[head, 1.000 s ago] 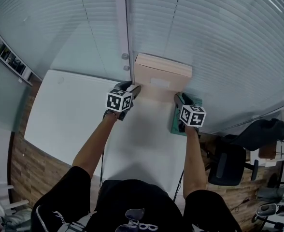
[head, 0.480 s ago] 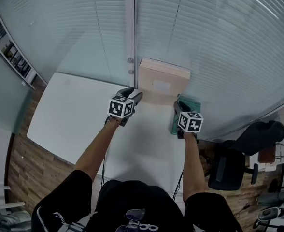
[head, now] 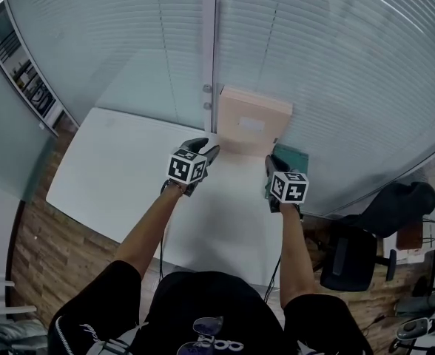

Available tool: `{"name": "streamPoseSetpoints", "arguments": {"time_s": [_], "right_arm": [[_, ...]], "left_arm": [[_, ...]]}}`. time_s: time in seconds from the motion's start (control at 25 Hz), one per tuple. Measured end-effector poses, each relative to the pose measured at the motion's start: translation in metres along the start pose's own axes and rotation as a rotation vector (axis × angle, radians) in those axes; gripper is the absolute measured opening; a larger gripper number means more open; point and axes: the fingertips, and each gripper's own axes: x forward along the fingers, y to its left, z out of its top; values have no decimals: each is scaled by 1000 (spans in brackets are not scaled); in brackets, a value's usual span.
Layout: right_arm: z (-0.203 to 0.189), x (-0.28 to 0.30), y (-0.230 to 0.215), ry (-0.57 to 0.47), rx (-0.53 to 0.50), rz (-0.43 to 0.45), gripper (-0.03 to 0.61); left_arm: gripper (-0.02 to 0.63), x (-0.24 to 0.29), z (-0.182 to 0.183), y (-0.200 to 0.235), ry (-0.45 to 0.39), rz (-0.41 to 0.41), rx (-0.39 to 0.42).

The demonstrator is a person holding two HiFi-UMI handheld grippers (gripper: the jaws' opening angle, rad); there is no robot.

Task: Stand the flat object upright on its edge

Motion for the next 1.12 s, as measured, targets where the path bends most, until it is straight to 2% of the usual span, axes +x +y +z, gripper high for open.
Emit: {"name": "streamPoseSetpoints", "arguments": {"time_s": [0.8, 1.12], "right_arm": [[-36, -39, 50, 2, -8, 61, 49], [-51, -54, 54, 11, -9, 68, 43]], "left_arm": [[117, -57, -42, -30, -25, 18, 4], [57, -66, -54, -44, -33, 11, -10]]}}
